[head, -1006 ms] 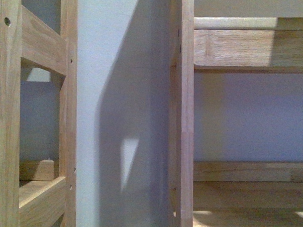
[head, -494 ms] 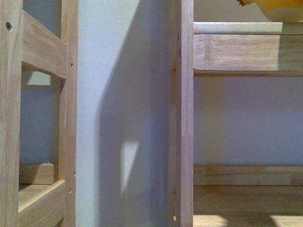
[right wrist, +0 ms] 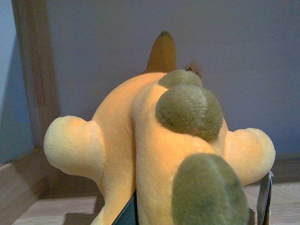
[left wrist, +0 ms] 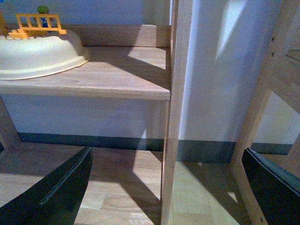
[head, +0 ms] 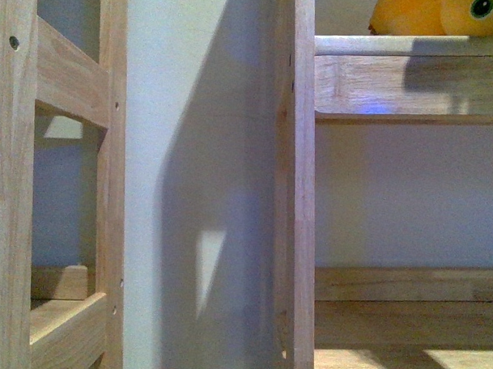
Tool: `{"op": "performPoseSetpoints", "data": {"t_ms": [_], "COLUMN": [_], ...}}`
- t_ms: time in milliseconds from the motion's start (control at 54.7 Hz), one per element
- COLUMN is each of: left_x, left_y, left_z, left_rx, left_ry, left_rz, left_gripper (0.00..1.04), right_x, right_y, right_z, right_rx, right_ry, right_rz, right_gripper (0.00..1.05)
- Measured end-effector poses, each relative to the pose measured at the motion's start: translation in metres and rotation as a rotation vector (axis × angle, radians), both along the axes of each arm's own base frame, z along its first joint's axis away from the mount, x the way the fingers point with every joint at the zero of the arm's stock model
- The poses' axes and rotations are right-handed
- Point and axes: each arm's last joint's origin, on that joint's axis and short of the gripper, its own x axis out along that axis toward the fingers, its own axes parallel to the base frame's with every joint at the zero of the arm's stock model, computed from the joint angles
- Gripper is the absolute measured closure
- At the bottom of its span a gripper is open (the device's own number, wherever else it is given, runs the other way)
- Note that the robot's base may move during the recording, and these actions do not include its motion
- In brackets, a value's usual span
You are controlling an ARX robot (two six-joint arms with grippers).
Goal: Put away toys
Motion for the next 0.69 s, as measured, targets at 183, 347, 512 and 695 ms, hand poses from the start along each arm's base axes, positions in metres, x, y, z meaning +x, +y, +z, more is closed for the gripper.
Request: {"op": "performPoseSetpoints", "data": {"t_ms": [183,347,512,695], "left_x": [0.000,0.000,0.000,0.000], "left_y": [0.000,0.000,0.000,0.000], "left_z": [0.000,0.000,0.000,0.000], "left_rx": [0.000,0.000,0.000,0.000], "left_ry": [0.000,0.000,0.000,0.000], "left_rz": [0.000,0.000,0.000,0.000], "left_gripper": [0.06,0.06,0.06,0.06], "right_x": [0.018,0.024,0.027,0.028], "right_y": [0.009,0.021,0.033,0.037], "right_z": [-0.004,-0.005,-0.007,-0.009], "right_rx": [0.071,0.110,0.123,0.136], "right_ry": [0.043,0.050,0.065,0.085], "right_rz": [0.030,0.067,0.107,0.118], "right_gripper": [0.98,0.98,0.98,0.88]}}
